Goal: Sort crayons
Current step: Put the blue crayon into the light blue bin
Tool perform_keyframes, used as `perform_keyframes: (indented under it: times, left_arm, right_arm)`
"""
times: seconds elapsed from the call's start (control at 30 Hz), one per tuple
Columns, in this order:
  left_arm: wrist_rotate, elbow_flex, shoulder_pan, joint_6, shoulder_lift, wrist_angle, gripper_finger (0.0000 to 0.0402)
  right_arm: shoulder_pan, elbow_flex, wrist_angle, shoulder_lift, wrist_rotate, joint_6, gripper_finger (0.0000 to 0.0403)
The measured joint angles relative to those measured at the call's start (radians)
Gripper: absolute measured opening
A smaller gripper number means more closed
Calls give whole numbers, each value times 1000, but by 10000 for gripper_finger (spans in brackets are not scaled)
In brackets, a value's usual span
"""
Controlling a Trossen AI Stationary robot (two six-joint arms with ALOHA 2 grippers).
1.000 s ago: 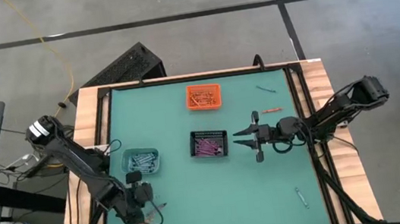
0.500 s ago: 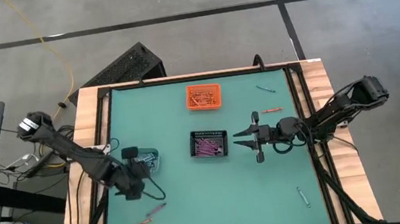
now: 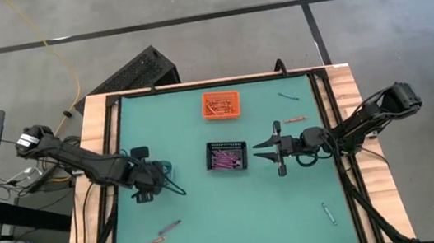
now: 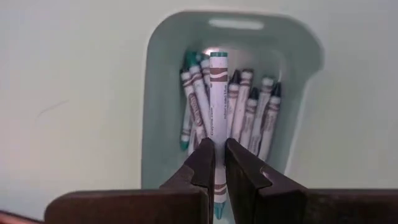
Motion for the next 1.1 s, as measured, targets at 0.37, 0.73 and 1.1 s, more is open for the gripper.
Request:
perform_keyframes:
  times: [0.37,0.73,1.1]
  left_arm:
    - [40,0,15,25,0,-10,11]
    - [72,0,15,-5,0,-9,31]
    - [73,0,14,-3,-16,-12,102]
  right_arm:
    - [0,0,0,0,0,0,113]
    - [0,0,0,0,0,-3,113]
    - [-3,0,0,0,0,-3,113]
